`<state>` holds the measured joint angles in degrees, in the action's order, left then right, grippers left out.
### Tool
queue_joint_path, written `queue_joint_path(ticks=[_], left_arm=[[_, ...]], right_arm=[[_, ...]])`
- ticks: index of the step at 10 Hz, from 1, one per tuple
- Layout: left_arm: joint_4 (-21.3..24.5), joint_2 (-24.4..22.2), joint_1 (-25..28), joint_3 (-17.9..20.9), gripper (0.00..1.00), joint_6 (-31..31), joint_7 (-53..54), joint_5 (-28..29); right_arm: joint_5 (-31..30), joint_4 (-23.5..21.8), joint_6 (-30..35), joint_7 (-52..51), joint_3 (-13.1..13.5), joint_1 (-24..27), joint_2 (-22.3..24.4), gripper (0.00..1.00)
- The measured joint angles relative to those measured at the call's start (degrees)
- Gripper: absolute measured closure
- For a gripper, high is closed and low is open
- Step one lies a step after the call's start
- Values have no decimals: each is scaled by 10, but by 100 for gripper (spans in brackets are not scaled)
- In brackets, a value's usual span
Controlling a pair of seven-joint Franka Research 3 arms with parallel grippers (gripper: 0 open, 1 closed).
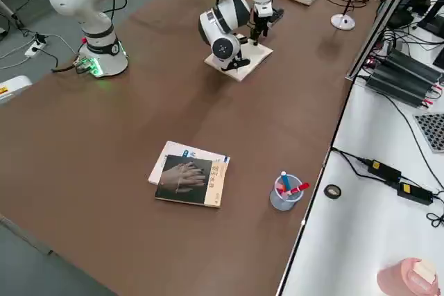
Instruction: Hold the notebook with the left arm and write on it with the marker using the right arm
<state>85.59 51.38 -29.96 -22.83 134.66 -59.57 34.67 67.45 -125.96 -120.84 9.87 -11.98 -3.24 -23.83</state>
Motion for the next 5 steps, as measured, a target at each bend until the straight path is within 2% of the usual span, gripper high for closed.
queue_joint_path(ticks=[5], left_arm=[[0,0,0,0,0,0,0,0]], right_arm=[[0,-2,-4,-7,0,0,-7,82]])
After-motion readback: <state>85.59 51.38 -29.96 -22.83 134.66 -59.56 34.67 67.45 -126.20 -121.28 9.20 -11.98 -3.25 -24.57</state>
